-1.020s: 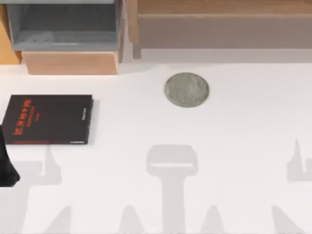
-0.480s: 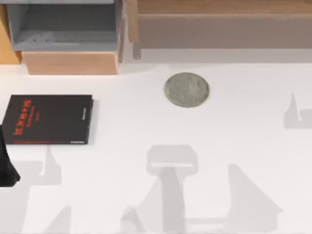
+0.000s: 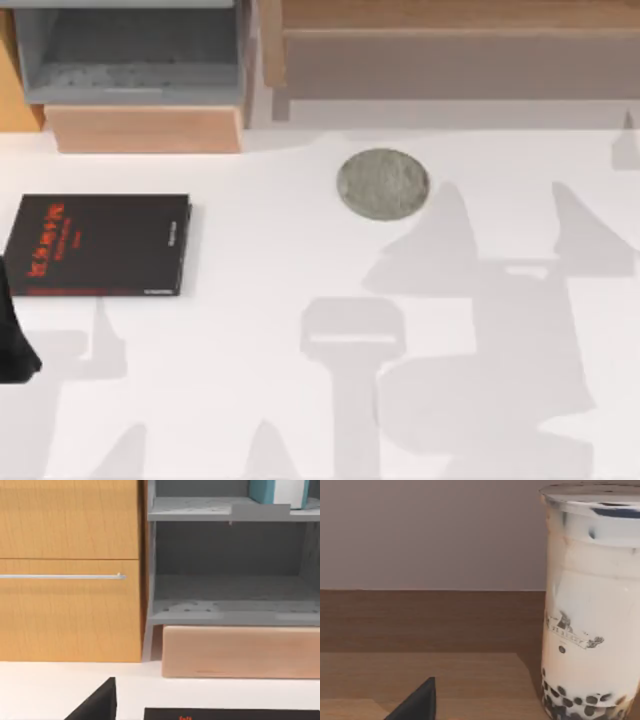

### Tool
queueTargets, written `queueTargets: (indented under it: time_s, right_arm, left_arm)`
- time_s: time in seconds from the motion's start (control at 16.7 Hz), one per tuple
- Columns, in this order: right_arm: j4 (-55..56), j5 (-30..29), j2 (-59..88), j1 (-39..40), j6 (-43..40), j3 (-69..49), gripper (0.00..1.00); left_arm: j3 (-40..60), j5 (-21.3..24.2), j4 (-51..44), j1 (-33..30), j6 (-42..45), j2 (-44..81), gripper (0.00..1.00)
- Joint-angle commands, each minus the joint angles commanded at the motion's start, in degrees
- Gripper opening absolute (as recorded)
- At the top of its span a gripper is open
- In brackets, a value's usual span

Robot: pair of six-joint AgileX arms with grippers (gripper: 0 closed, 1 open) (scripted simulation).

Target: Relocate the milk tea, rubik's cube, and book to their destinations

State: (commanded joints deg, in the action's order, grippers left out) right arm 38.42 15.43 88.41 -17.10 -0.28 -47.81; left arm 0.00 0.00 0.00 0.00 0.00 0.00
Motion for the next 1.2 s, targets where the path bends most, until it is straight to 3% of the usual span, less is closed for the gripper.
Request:
queueTargets:
  time_s: [0.48,0.84,1.2]
  right_arm:
    - [9.5,3.5,18.6,-3.9,0.6,-11.7,1.0]
    - [9.2,3.2,19.1,-3.6,0.6,-12.3,1.0]
    - [5.1,1.3,27.9,-1.9,0.6,-25.3,1.0]
  left_arm:
    - [0.0,0.0,0.0,0.0,0.0,0.0,1.0]
    - [0.0,0.0,0.0,0.0,0.0,0.0,1.0]
    - [0.0,0.0,0.0,0.0,0.0,0.0,1.0]
